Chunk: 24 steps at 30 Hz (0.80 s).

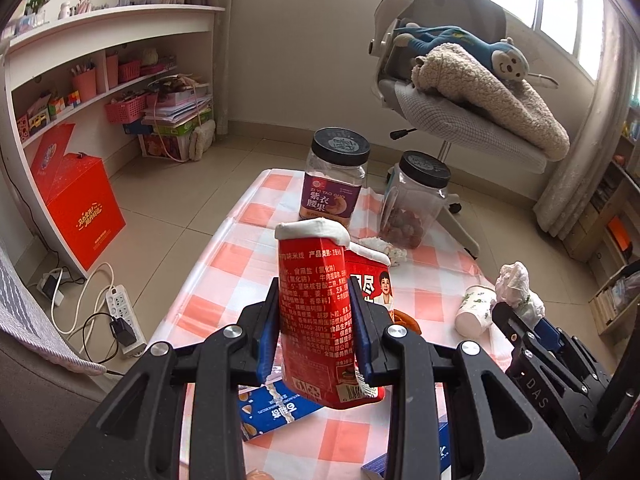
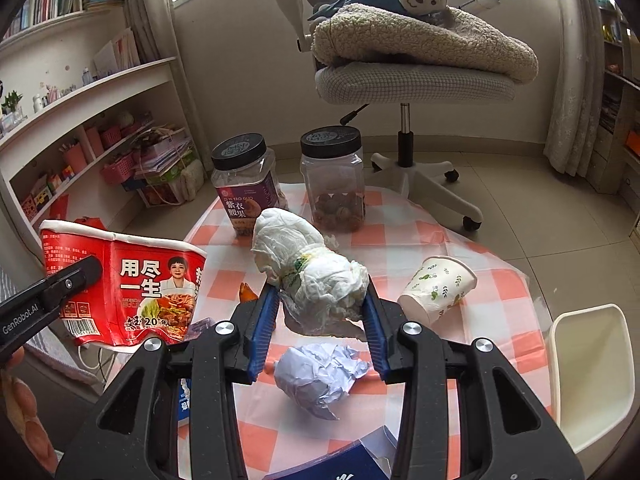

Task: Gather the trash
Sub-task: 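Carry the tissue to the bin and open the right tool to drop it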

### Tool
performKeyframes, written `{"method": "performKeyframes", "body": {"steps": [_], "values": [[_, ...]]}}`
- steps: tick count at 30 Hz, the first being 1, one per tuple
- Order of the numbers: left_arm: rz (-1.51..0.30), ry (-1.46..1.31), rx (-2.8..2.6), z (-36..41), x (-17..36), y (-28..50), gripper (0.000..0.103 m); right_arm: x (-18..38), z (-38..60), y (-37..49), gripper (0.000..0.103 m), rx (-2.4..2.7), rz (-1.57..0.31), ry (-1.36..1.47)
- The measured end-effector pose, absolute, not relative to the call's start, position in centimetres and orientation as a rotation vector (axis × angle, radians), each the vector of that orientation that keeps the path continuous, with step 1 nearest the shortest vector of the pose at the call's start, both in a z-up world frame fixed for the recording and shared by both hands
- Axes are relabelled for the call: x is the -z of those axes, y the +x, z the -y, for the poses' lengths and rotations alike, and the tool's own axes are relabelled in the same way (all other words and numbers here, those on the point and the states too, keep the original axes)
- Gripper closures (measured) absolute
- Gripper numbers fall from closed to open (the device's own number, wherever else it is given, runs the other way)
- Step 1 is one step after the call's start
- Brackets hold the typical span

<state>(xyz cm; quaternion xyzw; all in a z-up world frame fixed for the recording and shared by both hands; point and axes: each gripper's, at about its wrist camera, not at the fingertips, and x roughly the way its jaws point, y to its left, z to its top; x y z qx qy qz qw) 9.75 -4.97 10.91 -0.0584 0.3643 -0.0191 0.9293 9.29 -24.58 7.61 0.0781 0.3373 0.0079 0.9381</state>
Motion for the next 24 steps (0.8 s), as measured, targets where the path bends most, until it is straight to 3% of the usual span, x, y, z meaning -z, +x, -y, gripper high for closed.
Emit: {"method": "performKeyframes", "body": {"steps": [24], "values": [[-0.689, -0.003, 0.267, 17.1, -11.2, 6.6, 0.071, -9.4, 36.0, 3.4, 0.064, 0.208, -0.644, 0.205]]}}
